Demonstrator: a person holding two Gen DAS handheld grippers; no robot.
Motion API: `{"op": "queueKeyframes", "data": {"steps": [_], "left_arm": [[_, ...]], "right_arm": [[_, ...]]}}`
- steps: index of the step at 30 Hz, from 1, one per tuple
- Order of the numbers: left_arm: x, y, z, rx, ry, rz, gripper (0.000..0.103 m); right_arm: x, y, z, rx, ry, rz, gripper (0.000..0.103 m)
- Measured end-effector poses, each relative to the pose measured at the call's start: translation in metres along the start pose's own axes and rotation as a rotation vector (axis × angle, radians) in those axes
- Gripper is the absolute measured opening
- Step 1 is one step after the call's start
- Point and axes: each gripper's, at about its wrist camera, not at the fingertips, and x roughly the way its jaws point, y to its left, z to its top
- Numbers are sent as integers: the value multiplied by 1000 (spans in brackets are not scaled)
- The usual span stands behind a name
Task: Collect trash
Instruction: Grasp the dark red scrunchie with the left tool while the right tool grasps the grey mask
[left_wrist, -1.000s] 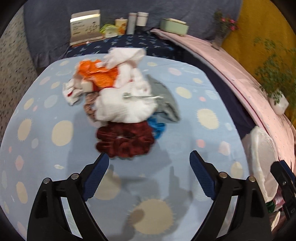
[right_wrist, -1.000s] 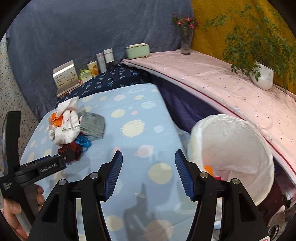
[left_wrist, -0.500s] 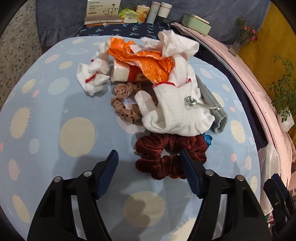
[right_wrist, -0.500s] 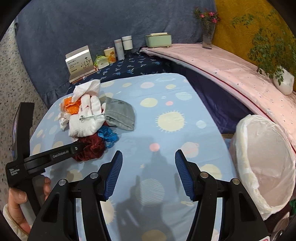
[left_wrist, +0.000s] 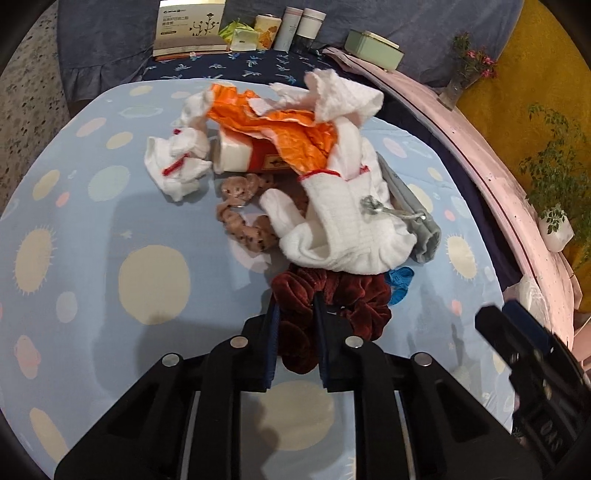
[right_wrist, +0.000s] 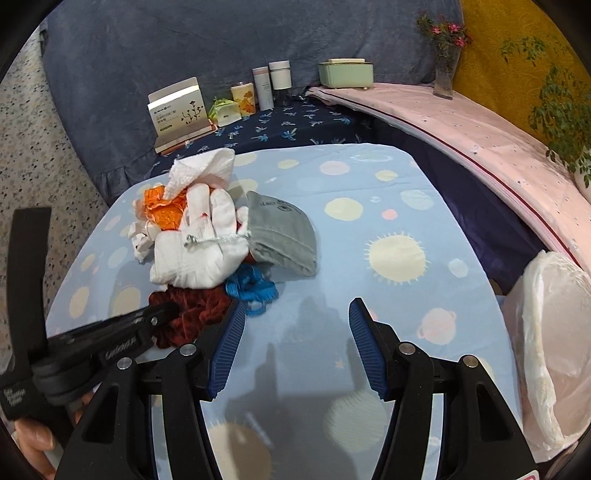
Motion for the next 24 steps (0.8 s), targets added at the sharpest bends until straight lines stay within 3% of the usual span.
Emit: {"op": "queueKeyframes", "data": {"steps": [5, 11, 14, 16, 20, 24], "left_arm": [[-9, 14, 3, 19, -28, 65, 17], [-11, 29, 8, 8, -32, 71, 17], [-10, 33, 8, 6, -30, 70, 17], [-9, 35, 8, 3, -31, 69, 17], [-13, 34, 6, 4, -39, 67, 17], [-18, 27, 5, 5, -46, 63, 16]], "right_arm": [[19, 8, 20, 16, 4, 28, 53], [48, 19, 38, 24, 24, 53, 50], [63, 23, 41, 11, 42, 43, 42], [72, 23, 41, 6, 59, 43, 26], [69, 20, 40, -1, 46, 45, 12], [54, 14, 42, -5, 16, 34, 11]]}}
